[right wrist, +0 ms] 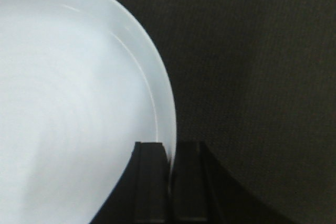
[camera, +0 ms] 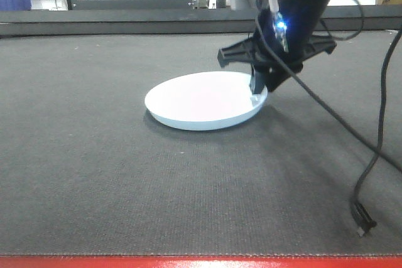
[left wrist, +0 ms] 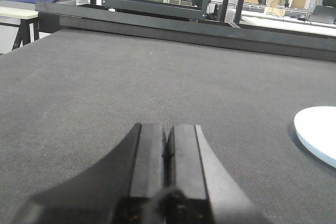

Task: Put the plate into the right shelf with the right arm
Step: 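Close the right gripper on the plate rim and lift it, then raise the held plate clear of the table with the right gripper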

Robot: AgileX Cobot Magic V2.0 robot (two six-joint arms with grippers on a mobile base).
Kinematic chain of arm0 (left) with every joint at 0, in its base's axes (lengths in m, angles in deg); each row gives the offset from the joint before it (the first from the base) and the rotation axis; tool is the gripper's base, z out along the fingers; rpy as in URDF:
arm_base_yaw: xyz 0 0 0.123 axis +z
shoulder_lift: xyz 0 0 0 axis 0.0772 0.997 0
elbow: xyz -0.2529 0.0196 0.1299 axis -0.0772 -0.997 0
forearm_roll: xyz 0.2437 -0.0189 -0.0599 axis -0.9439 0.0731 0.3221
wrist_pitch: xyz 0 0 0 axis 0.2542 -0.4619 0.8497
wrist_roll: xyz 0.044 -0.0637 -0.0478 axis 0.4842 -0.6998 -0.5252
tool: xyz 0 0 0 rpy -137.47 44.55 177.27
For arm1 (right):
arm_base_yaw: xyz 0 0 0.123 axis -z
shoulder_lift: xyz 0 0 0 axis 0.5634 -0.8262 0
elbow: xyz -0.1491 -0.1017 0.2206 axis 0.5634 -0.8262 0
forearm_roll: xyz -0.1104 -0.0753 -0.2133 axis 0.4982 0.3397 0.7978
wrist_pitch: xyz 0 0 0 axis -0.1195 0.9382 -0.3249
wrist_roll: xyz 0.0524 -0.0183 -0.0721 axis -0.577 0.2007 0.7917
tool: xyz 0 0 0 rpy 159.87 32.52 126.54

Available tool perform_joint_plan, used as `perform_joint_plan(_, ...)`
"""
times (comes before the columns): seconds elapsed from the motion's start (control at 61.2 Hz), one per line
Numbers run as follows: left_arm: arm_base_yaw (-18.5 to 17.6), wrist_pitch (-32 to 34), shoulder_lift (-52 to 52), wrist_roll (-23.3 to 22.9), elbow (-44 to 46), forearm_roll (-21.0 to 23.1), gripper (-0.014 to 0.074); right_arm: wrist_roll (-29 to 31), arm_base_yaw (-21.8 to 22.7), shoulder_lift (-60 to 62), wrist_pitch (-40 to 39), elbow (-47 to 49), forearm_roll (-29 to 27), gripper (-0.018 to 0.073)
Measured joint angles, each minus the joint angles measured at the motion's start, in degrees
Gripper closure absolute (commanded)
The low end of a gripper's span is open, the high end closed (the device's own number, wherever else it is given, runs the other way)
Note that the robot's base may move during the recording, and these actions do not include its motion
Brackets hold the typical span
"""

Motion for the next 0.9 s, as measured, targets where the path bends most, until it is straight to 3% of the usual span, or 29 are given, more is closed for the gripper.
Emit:
perform_joint_plan(0.31, 0.00, 0.00, 0.00, 0.00, 0.00, 0.00, 0.0643, 0.32, -0.12, 14.92, 1.36, -5.02, 0.47, 0.0505)
perform_joint_plan(0.702, 0.00, 0.00, 0.00, 0.00, 0.00, 0.00, 0.0643, 0.57, -0.12, 45.37, -2.67, -31.23, 0.47, 0.0505)
perform_joint_plan(0.899, 0.00, 0.00, 0.00, 0.00, 0.00, 0.00, 0.0643, 0.57, -0.12, 59.38, -3.63, -38.14, 0.47, 0.0505)
